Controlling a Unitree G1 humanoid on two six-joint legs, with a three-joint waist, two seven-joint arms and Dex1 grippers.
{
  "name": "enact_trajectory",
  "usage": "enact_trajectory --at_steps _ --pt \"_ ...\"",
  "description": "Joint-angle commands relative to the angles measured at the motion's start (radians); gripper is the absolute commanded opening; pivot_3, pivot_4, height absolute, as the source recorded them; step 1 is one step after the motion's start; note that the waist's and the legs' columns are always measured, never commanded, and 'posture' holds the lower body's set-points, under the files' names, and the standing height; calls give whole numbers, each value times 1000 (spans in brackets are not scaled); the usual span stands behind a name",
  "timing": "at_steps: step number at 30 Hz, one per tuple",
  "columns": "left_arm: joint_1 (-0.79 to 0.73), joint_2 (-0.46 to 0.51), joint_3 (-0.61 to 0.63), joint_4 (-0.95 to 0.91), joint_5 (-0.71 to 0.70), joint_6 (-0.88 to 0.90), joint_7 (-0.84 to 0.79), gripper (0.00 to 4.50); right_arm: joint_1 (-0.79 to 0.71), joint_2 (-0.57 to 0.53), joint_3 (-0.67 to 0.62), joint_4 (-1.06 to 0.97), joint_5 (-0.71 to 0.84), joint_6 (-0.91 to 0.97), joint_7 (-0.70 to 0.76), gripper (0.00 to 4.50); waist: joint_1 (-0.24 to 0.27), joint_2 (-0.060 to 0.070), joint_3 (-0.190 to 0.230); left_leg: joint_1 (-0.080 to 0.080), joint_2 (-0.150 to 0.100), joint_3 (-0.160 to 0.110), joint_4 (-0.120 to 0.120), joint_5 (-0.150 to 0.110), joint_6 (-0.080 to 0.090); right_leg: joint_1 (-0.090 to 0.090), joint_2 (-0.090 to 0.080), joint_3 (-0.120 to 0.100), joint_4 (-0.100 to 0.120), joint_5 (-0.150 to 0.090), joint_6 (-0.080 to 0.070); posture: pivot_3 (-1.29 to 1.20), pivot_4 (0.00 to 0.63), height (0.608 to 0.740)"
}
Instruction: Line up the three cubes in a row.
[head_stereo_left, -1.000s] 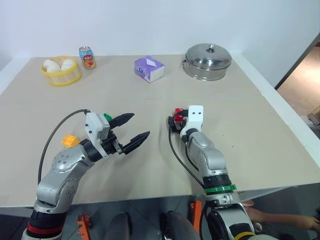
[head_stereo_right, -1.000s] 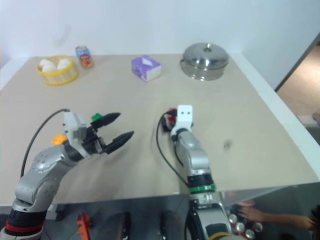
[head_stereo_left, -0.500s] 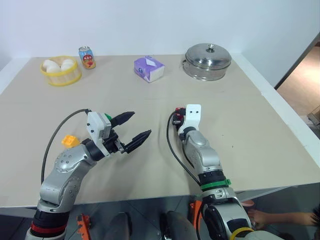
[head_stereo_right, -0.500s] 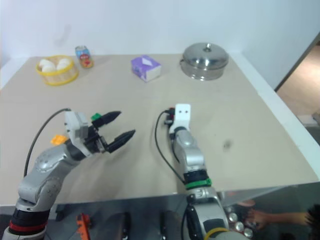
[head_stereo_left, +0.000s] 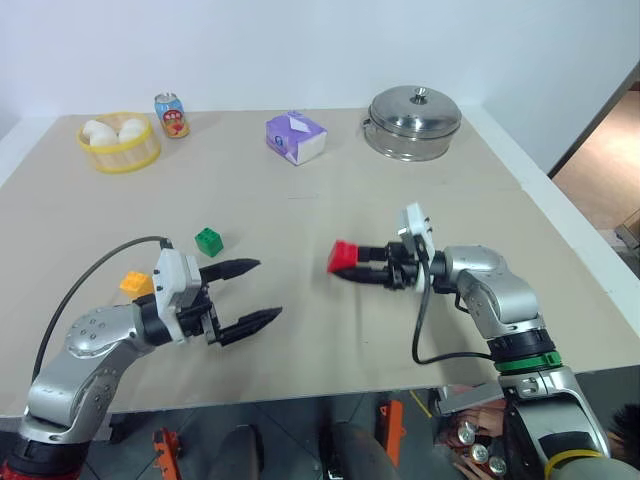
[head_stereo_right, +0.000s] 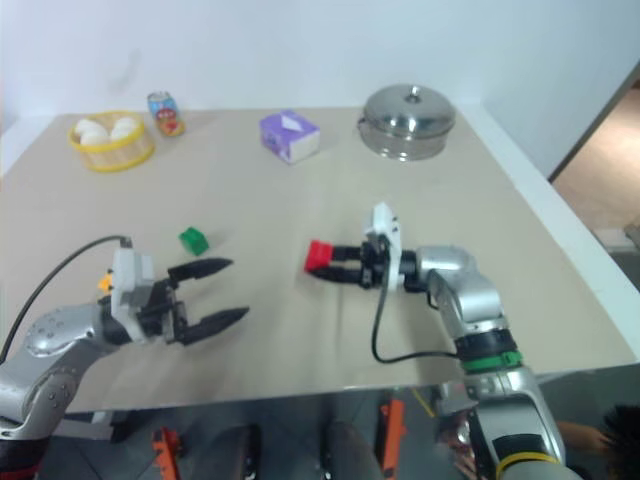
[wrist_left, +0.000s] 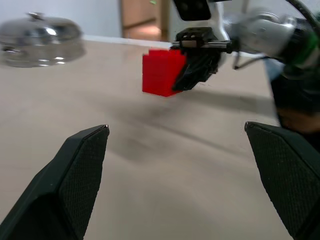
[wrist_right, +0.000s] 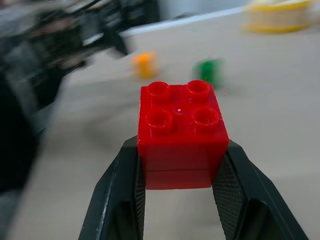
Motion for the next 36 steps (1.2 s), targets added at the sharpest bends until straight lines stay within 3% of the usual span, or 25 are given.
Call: enact_trajectory --at_steps 1,12,23,24,25,28,29,31,36 --pt "21 37 37 -31 -5 -26 -52 4500 -11 -13 46 46 -53 -126 119 1249 1 0 0 0 0 0 0 0 0 0 0 0 0 -1 -1 0 150 740" --pt "83 38 47 -77 -1 -18 -34 4500 -22 33 107 241 -156 -364 213 1249 2 0 0 -1 -2 2 1 0 -1 -1 -2 2 0 1 1 0 150 740" --pt "92 50 57 -98 -7 -1 -11 4500 -41 63 125 311 -186 -443 231 1249 2 0 0 -1 -1 2 1 0 -1 -1 -2 1 0 1 0 0 150 740" --pt "93 50 57 -99 -7 0 -11 4500 -41 64 125 312 -187 -446 231 2274 2 0 0 -1 -1 2 1 0 -1 -1 -2 1 0 1 1 0 150 740" --pt "94 52 56 -101 -6 1 -11 4500 -42 65 125 313 -187 -447 231 2746 2 0 0 -1 -1 2 1 0 -1 -1 -2 1 0 1 1 0 150 740" --pt "98 57 55 -106 -5 2 -16 4500 -43 61 125 307 -178 -443 231 3598 2 0 0 -1 -1 2 1 0 -1 -1 -2 1 0 1 1 0 150 740" --pt "100 58 56 -108 -6 3 -16 4500 -44 56 124 296 -168 -436 231 4121 2 0 0 -1 -1 2 1 0 -1 -1 -2 1 0 1 1 0 150 740" --pt "104 60 57 -111 -8 3 -16 4500 -44 51 111 265 -140 -400 231 4432 2 0 0 -1 -1 2 1 0 -1 -1 -2 1 1 1 1 0 150 740" --pt "125 32 124 -137 -42 29 80 4500 -56 -8 26 25 38 -155 196 4432 2 1 1 -1 -1 2 1 0 -1 -2 -2 2 1 2 2 0 150 740"
